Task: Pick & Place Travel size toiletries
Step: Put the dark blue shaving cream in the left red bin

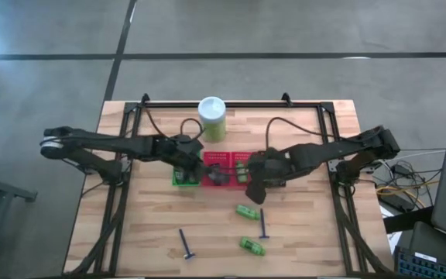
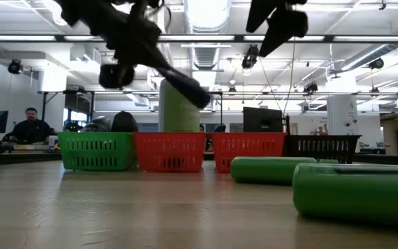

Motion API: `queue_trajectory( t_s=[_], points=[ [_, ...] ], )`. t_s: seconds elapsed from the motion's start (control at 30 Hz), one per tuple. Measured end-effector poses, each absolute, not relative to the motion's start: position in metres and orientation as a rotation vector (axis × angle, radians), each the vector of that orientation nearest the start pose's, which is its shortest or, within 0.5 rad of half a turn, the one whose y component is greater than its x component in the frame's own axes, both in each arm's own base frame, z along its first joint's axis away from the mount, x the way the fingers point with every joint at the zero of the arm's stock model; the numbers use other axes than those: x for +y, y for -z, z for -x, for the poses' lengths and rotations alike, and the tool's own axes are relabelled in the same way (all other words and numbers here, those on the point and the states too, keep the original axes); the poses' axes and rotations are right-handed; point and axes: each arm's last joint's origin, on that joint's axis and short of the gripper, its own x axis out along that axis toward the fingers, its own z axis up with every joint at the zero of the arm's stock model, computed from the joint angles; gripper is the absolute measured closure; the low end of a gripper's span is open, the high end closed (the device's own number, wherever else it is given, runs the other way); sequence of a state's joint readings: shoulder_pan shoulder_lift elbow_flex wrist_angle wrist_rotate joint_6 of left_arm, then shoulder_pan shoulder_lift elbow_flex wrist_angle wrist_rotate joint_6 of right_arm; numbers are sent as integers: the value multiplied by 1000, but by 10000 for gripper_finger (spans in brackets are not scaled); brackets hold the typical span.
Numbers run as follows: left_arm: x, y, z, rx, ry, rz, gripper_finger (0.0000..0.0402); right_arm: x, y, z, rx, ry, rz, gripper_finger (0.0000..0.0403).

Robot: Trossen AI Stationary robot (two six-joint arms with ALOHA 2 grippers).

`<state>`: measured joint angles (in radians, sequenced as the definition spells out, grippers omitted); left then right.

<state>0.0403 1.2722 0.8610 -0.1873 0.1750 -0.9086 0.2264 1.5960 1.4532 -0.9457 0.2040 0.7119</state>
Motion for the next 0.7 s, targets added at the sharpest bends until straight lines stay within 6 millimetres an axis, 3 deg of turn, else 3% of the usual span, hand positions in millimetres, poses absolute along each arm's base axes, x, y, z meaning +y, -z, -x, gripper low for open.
queue_trajectory(
  t_s=[0.17,0.3,0.53,0.7],
  points=[
    [-7,-294,-257,603,-344,502,400,60,-322,-298,970,442,-398,45],
    [-28,-308,-264,588,-432,167,401,56,-327,-290,955,490,-373,44],
    [-65,-269,-292,845,-540,-265,401,51,-324,-286,993,541,-384,63],
    [-81,-244,-318,934,-550,-409,401,51,-322,-287,999,550,-390,75]
  ],
)
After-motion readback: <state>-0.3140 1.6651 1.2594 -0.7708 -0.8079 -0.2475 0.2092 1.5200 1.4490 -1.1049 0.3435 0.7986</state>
